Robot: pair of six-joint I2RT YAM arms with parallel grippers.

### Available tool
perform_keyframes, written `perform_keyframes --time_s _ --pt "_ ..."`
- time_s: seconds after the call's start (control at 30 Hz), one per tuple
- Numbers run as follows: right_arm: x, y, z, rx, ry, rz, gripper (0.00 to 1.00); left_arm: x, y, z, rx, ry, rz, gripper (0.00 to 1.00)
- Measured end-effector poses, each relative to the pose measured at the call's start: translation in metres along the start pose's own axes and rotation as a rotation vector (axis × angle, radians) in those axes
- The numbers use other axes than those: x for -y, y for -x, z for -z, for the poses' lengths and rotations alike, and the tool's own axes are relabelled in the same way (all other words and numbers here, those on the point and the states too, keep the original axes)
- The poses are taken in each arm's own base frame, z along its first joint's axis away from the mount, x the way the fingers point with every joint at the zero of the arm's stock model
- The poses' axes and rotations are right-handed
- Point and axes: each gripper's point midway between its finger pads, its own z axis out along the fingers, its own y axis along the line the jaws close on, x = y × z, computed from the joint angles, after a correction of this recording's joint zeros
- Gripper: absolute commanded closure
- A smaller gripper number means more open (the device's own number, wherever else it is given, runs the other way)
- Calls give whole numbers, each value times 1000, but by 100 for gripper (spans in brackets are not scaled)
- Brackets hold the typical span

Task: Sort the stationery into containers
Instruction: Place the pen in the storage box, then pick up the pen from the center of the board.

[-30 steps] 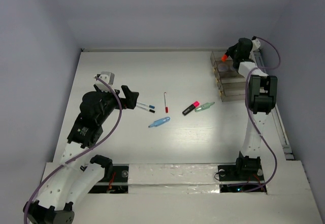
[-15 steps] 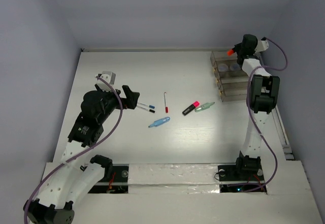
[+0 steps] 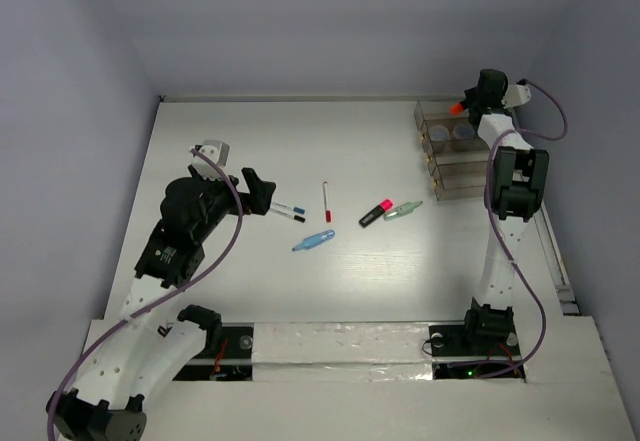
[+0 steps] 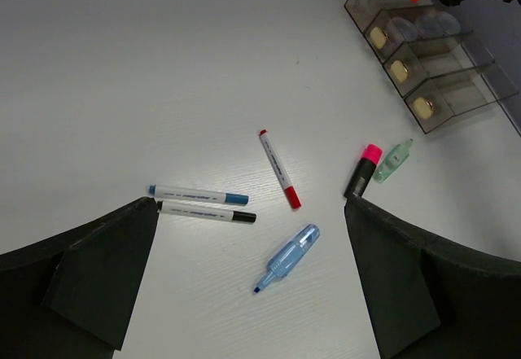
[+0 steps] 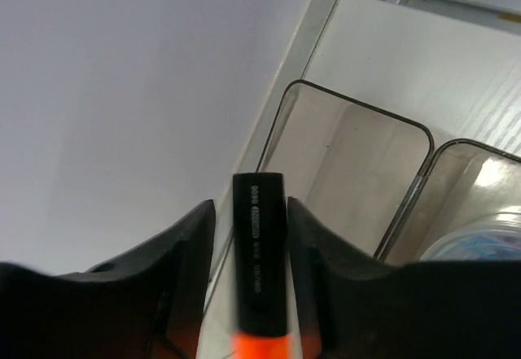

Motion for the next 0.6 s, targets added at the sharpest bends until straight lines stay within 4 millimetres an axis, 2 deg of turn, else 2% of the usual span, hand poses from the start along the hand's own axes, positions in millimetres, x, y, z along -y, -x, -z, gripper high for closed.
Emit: perform_keyframes --time_s 0.07,0.17,0.37,0.43,0.57,0.6 --pt "1 0 0 0 -3 -1 40 0 0 0 0 0 0 1" --pt "1 0 0 0 -3 3 30 0 0 0 0 0 0 1" --pt "8 -8 3 -24 9 22 31 1 2 2 10 -3 -1 1" --pt "6 -9 12 -44 30 40 39 2 4 4 19 -6 -2 1" --pt "-1 -9 54 -109 101 113 76 4 9 9 42 -12 -5 1" --pt "-7 -7 70 -120 135 136 80 5 11 11 49 -15 -5 1"
